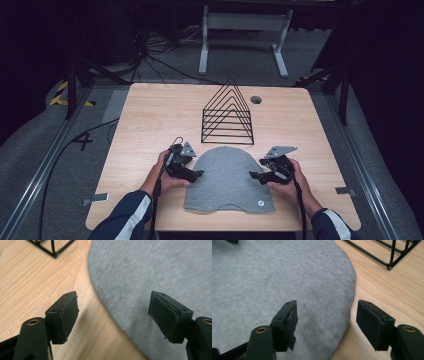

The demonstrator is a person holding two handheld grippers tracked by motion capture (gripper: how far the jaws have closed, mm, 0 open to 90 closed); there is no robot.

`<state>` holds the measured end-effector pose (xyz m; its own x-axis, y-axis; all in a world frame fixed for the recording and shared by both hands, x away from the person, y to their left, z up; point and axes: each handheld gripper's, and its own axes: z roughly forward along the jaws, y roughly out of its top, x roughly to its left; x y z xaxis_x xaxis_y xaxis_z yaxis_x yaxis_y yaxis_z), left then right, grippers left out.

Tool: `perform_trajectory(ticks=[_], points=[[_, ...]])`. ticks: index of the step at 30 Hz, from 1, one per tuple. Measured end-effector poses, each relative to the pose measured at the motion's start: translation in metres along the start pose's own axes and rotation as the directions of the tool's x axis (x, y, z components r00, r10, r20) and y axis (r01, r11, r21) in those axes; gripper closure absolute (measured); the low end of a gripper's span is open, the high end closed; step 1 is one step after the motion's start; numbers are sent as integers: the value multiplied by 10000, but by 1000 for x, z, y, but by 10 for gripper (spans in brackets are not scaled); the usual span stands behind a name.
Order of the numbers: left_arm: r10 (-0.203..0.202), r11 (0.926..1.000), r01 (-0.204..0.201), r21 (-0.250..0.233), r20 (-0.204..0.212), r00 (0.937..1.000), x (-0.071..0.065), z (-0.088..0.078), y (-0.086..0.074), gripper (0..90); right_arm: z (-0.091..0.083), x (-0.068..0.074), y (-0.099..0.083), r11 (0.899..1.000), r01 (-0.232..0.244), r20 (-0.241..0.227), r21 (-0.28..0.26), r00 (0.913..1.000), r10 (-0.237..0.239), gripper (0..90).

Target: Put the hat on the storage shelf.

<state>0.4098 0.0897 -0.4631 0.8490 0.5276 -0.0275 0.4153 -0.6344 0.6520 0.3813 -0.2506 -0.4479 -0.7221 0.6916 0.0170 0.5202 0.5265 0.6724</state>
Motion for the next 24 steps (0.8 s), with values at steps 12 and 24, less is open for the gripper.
perform_trajectory(ticks=[12,24], points=[[-129,9996,128,-246,-23,9999,10,12,5,168,23,-8,22,9999,-133,240,11,9996,133,291],[1,9995,0,329,-40,10000,0,16,15,152,27,0,25,9945,336,41,993,9994,-342,402]])
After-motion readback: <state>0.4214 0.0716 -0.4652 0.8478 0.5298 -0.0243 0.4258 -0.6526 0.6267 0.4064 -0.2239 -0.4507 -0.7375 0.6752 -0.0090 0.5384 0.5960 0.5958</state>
